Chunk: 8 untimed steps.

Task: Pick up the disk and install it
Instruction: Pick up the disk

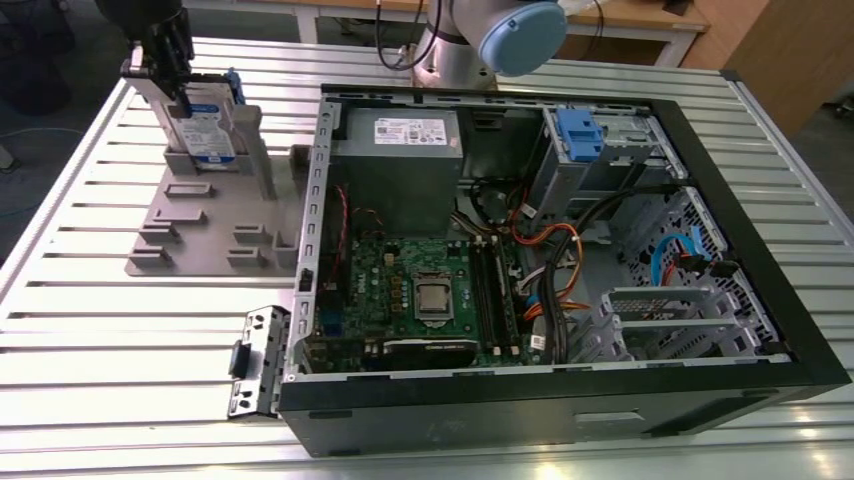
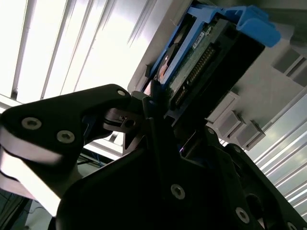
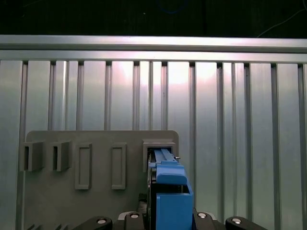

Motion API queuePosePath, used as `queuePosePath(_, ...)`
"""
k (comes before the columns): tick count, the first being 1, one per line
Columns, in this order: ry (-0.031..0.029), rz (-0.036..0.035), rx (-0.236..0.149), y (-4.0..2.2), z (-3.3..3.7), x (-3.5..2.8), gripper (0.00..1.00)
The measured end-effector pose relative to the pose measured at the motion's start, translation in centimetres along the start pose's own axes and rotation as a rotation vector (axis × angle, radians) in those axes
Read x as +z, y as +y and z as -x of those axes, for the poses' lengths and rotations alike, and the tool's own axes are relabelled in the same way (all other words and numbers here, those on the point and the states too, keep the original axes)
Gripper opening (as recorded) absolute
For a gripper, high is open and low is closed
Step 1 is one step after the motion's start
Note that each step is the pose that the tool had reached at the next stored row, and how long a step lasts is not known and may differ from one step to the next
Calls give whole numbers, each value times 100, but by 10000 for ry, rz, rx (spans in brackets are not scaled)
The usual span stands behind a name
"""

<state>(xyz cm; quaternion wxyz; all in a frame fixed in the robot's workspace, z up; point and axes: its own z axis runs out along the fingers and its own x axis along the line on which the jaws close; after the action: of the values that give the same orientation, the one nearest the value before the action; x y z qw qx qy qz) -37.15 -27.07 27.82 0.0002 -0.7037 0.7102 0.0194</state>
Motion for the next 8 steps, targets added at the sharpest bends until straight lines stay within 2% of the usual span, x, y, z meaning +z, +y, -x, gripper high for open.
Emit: queuePosePath(8,0,1,0,2,1,-50,36)
